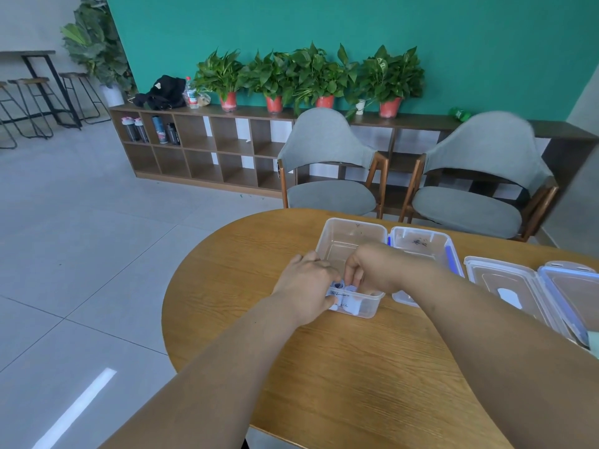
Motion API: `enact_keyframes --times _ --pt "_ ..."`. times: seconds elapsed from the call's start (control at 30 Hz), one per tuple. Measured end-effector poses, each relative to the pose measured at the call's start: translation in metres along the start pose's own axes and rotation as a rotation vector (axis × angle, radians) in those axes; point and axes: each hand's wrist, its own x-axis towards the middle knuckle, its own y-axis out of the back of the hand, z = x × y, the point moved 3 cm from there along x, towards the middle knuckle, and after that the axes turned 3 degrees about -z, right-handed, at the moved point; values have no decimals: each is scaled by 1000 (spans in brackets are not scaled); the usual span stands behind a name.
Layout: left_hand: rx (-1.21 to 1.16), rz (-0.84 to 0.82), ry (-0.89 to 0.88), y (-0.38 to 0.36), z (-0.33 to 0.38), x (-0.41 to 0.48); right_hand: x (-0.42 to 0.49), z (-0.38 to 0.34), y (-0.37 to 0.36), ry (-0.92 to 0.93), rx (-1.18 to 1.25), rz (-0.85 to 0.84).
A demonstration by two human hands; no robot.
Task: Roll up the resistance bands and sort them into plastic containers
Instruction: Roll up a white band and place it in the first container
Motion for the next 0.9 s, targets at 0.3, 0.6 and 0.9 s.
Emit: enact_keyframes --times 0.3,0.6,0.9 --pt "11 -15 2 2 2 2 -1 2 2 18 50 -45" --pt "7 -27 15 3 3 2 5 -3 -2 -30 -32 15" --pt "5 -42 19 8 4 3 4 -3 -2 -35 -58 44"
